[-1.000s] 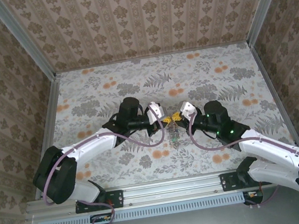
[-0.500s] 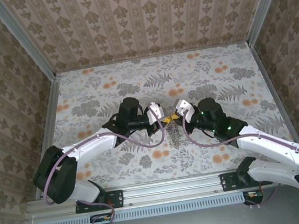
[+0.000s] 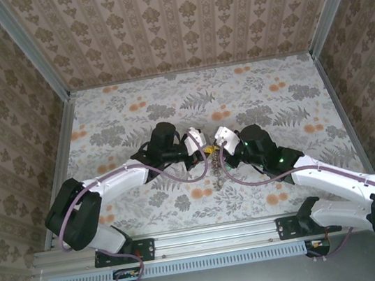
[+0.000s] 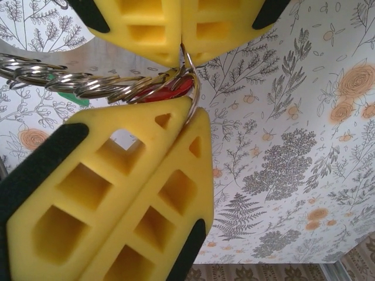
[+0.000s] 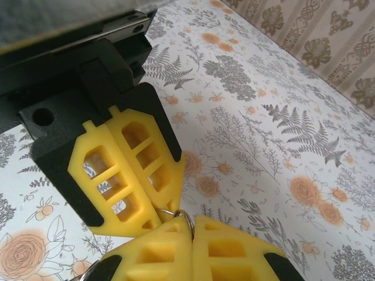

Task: Put the keys on the keyring

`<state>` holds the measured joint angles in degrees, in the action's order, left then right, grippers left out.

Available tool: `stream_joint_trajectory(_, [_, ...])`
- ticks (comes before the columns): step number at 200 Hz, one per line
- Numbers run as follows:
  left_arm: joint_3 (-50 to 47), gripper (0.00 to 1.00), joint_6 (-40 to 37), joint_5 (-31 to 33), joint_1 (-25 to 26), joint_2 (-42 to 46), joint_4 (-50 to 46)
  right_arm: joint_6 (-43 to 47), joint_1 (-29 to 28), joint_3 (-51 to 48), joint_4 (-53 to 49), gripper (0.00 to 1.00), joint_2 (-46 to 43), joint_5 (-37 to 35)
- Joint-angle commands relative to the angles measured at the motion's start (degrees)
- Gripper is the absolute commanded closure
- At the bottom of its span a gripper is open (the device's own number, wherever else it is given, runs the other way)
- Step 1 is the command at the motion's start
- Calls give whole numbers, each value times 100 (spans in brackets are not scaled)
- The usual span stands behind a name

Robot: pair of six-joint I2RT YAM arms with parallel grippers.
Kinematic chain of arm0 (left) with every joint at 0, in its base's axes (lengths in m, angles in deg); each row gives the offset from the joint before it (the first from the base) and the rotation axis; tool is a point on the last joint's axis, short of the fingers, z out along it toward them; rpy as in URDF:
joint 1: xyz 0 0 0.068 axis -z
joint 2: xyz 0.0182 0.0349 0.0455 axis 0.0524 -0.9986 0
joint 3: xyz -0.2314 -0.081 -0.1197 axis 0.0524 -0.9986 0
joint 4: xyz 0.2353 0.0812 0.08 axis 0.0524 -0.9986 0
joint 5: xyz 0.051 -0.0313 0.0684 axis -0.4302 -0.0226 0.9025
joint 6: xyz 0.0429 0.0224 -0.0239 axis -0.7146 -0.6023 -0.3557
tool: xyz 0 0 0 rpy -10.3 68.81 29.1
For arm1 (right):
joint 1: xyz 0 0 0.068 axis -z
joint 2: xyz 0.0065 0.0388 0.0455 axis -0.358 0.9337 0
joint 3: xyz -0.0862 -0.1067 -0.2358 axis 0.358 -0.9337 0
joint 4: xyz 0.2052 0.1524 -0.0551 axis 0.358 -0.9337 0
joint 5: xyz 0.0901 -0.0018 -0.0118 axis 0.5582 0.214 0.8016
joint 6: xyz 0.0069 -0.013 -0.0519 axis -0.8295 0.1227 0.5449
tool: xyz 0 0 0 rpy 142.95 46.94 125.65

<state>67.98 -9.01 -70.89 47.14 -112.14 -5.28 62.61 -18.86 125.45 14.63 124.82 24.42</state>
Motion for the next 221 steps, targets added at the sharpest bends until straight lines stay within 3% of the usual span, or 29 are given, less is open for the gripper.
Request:
stream_joint_trajectory(1, [-13,100,55,-986,218,195,654,-8,68,91,95,100,164,-802])
stream_joint_trajectory(63, [-168,100,14,-793,287,351,1016,-411,213,121,-46,100,95,-701])
stream_joint_trajectory(144, [-158,100,-80,-664,416,398,1087,343,129,320,-438,100,208,-1070])
stream_joint_trajectory(221, [-36,100,-181,-460,642,312,1147,-84,180,504,-709,100,333,-1204])
